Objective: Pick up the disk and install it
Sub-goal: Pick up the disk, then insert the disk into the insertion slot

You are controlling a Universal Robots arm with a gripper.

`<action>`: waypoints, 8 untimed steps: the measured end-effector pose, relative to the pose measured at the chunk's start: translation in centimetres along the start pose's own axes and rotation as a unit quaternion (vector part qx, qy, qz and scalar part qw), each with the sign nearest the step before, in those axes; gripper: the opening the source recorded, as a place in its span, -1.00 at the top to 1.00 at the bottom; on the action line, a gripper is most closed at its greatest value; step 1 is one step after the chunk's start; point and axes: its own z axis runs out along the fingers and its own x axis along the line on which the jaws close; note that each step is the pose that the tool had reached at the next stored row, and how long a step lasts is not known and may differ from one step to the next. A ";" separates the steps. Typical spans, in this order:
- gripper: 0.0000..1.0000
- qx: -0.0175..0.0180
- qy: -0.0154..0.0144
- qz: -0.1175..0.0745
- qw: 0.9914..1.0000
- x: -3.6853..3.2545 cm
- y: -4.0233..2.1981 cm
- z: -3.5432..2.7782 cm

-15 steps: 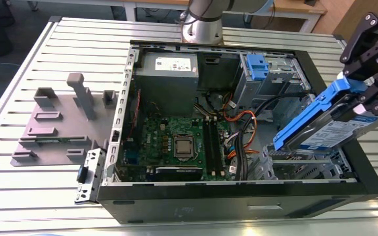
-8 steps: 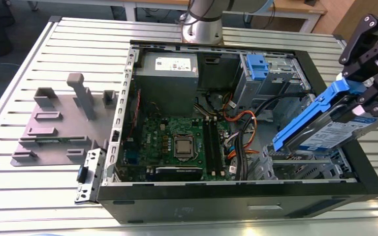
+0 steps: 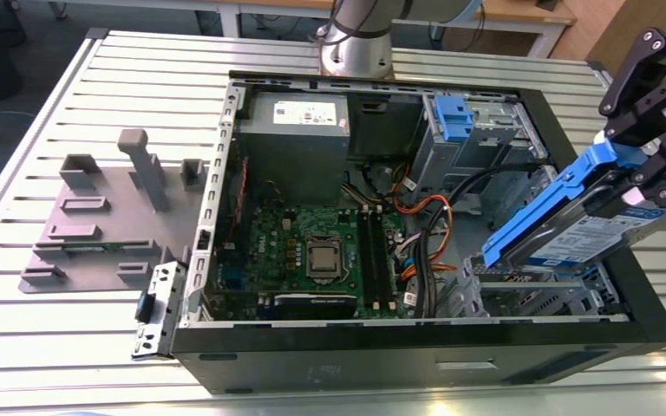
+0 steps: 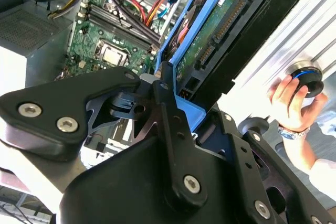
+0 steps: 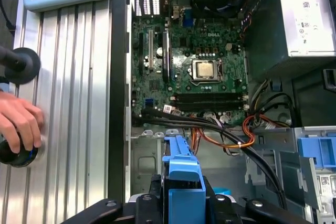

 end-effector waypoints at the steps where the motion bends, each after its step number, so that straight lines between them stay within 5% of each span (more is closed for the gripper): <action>1: 0.26 0.000 0.000 0.000 1.000 0.00 -0.14 0.00; 8: 0.26 0.000 0.000 0.000 1.000 -0.01 -0.18 0.03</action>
